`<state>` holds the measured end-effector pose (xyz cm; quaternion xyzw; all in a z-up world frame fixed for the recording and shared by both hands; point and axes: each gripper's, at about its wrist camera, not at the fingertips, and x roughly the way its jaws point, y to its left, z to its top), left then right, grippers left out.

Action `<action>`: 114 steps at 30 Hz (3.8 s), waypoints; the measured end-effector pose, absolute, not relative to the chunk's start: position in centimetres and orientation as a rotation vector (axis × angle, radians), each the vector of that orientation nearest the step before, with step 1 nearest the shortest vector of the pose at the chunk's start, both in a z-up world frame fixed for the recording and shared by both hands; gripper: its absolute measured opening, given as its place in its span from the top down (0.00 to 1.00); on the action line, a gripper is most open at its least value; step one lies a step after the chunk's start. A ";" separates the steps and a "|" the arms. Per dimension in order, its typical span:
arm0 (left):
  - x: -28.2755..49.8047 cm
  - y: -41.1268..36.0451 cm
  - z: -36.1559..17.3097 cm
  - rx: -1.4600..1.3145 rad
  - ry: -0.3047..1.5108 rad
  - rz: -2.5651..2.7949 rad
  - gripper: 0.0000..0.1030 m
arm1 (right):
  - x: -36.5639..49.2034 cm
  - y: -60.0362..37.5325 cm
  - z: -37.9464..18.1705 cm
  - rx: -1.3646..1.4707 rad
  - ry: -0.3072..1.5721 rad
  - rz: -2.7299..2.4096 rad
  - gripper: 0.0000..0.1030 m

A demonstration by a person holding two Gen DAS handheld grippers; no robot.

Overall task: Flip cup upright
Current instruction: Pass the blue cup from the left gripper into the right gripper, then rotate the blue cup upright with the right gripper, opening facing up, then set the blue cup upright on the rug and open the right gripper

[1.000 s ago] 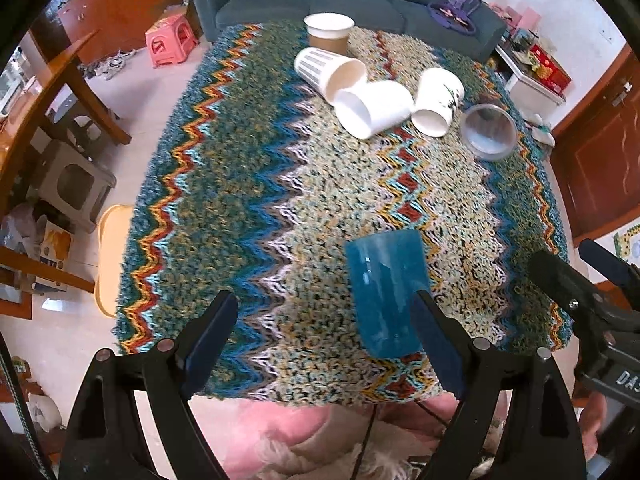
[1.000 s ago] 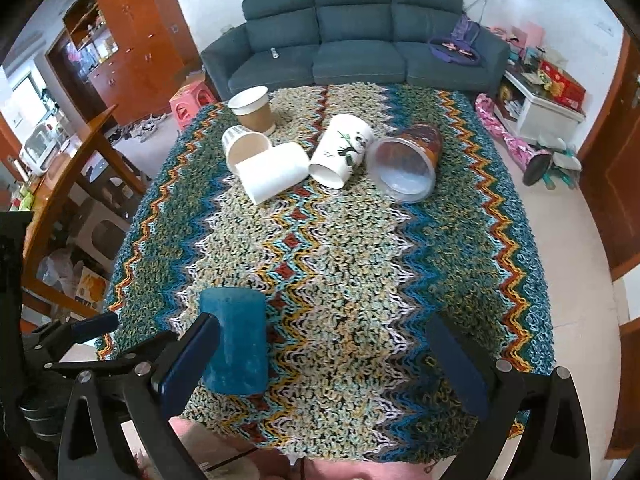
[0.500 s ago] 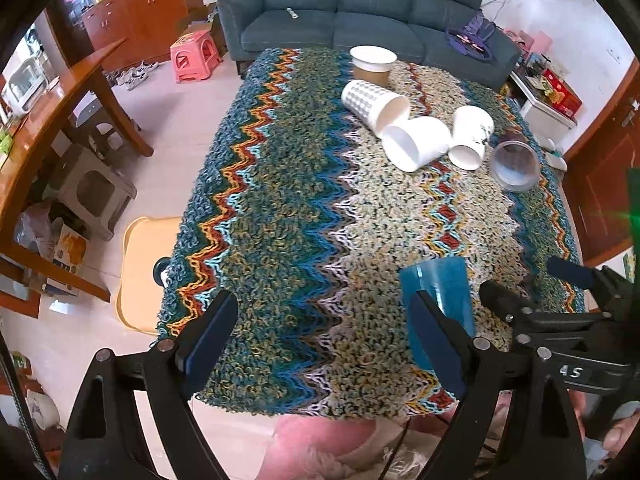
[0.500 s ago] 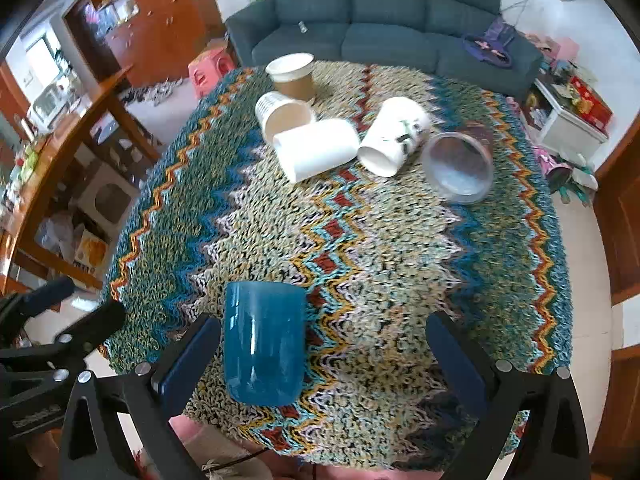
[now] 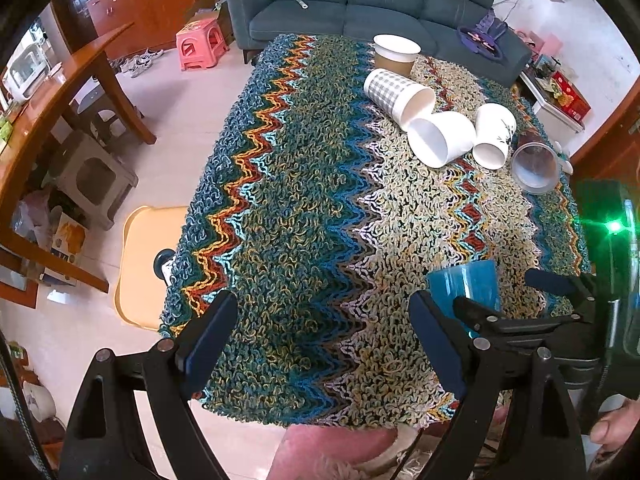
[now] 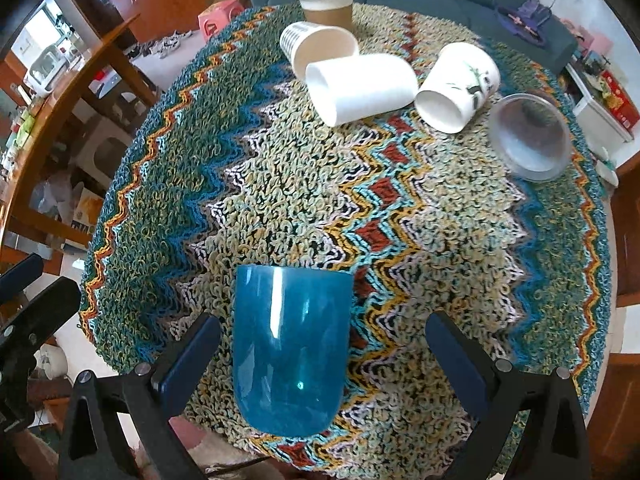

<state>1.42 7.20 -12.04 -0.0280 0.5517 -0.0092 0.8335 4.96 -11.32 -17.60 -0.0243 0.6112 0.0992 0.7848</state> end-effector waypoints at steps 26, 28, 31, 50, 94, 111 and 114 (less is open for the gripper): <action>2.7 6.8 -13.5 -0.043 1.195 -0.020 0.13 | 6.7 -9.6 -21.1 -0.010 1.479 0.320 0.28; 2.7 6.6 -13.5 -0.038 1.194 -0.022 0.13 | 6.6 -9.8 -20.9 0.019 1.477 0.340 0.28; 2.7 6.2 -13.4 -0.028 1.195 -0.027 0.13 | 6.8 -11.0 -20.1 0.069 1.450 0.349 0.28; 2.5 2.5 -13.7 0.037 1.209 -0.058 0.13 | 3.9 -19.5 -18.1 -0.015 0.904 0.050 0.28; 1.1 -2.2 -4.7 0.081 1.054 -0.149 0.13 | -1.0 -20.9 -6.4 0.071 0.887 0.168 0.20; 1.0 -2.7 0.3 0.050 1.005 -0.130 0.13 | -1.0 -21.8 -0.2 0.046 0.926 0.006 0.20; 1.0 -2.9 0.5 0.051 0.999 -0.132 0.13 | -0.9 -21.8 0.3 0.042 0.916 -0.002 0.20</action>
